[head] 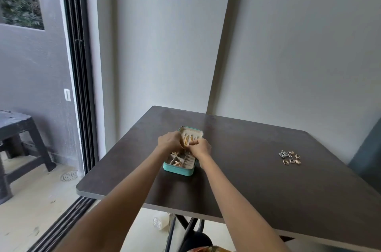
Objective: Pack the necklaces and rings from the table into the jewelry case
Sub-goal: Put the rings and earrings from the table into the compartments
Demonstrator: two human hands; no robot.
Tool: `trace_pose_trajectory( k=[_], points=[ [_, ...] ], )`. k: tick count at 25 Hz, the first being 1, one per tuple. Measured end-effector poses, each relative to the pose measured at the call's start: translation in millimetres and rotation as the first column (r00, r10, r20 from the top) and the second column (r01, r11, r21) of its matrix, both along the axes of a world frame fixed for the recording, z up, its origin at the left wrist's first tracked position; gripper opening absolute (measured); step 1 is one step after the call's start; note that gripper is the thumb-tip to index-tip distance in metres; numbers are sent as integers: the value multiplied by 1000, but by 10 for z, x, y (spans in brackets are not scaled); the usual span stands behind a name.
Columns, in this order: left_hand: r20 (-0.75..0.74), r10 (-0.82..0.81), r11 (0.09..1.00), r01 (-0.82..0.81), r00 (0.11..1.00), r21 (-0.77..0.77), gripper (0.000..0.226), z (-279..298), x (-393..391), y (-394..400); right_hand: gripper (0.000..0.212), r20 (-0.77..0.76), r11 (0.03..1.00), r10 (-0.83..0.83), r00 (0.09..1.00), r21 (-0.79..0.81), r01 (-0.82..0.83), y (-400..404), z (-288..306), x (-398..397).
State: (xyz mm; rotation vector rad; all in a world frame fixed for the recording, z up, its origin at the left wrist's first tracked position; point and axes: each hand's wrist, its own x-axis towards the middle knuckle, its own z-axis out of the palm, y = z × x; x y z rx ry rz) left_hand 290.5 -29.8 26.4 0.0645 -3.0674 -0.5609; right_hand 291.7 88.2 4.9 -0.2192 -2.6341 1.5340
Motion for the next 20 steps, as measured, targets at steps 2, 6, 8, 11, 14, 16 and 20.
trace_pose_trajectory(
  k=[2, 6, 8, 11, 14, 16, 20],
  points=[
    [-43, -10, 999, 8, 999, -41, 24, -17, -2, 19, 24, 6, 1000, 0, 1000, 17, 0, -2, 8, 2],
    [-65, 22, 1000, -23, 998, -19, 21, -4, -29, -44, 22, 13, 999, -2, 1000, 43, 1, -7, 9, -14],
    [-59, 35, 999, -36, 998, -20, 22, 15, -29, -56, 21, 13, 999, 10, 1000, 41, -11, -11, 10, -13],
    [11, 29, 999, -29, 1000, -34, 28, 20, -35, -57, 23, 10, 992, 56, 998, 116, -57, -26, 18, 13],
    [44, 41, 998, -39, 998, -40, 31, 30, -31, -63, 24, -5, 985, 71, 997, 159, -70, -33, 11, 28],
    [36, 51, 998, -50, 998, -36, 31, 37, -17, -57, 21, -13, 988, 63, 998, 144, -60, -28, -6, 26],
    [29, 72, 997, -71, 997, -14, 37, 17, -11, -37, 24, -32, 994, 46, 998, 99, -43, -24, -18, 64]
  ],
)
